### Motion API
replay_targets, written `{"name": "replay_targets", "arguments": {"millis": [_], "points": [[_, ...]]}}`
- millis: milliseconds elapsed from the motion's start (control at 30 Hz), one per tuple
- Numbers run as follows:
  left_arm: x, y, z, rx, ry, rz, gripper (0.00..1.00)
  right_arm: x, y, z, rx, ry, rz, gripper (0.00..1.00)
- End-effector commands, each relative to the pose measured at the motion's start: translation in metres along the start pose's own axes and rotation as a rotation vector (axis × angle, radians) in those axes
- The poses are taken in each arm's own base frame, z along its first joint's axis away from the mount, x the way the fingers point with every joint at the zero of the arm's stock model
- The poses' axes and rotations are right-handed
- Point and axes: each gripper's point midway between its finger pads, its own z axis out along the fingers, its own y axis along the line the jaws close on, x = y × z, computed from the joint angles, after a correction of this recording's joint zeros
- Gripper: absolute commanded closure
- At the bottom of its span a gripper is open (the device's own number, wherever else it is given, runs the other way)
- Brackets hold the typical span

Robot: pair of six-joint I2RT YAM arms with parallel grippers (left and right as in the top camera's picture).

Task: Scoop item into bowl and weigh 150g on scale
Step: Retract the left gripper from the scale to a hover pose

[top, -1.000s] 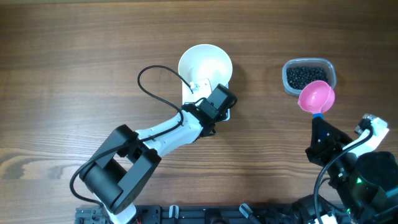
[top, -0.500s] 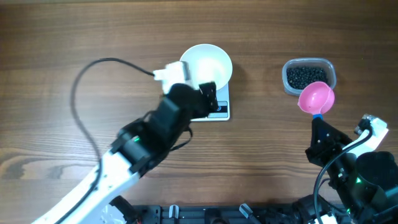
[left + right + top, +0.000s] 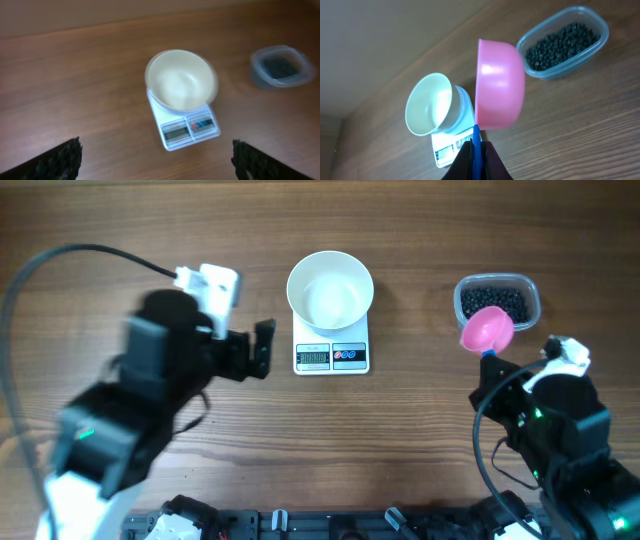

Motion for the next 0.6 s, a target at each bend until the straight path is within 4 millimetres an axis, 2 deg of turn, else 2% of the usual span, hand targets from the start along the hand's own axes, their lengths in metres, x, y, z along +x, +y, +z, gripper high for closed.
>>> {"name": "replay_targets", "arguments": {"millis": [0,67,100,133,167,200,267,433,567], "points": [[-0.023,-0.005,-0.042,0.118,-0.1,0.134,0.0,0.008,0.002,0.008,0.009,0.053,-0.005,0.96],[-0.008,0.002,-0.047,0.098,-0.049,0.098,0.0,0.01,0.0,0.011,0.024,0.067,-0.008,0.95],[0.007,-0.002,-0.047,0.126,0.013,0.067,0.0,0.011,-0.001,0.012,0.029,0.072,-0.009,0.96],[0.011,-0.002,-0.045,0.13,0.033,0.08,0.0,0.012,-0.002,0.012,0.032,0.075,-0.011,0.95],[0.018,-0.004,-0.043,0.146,0.065,0.138,0.0,0.013,-0.002,0.012,0.036,0.078,-0.011,0.96],[0.037,-0.009,-0.041,0.197,0.143,0.255,0.0,0.013,-0.003,0.012,0.039,0.081,-0.013,0.96],[0.056,-0.017,-0.036,0.273,0.232,0.314,0.0,0.015,-0.005,0.012,0.046,0.088,-0.014,0.96],[0.081,-0.008,-0.012,0.276,0.429,0.264,0.0,0.019,-0.009,0.011,0.063,0.104,-0.018,0.96],[0.084,0.005,0.004,0.218,0.482,0.274,0.0,0.019,-0.009,0.011,0.063,0.104,-0.018,0.96]]}}
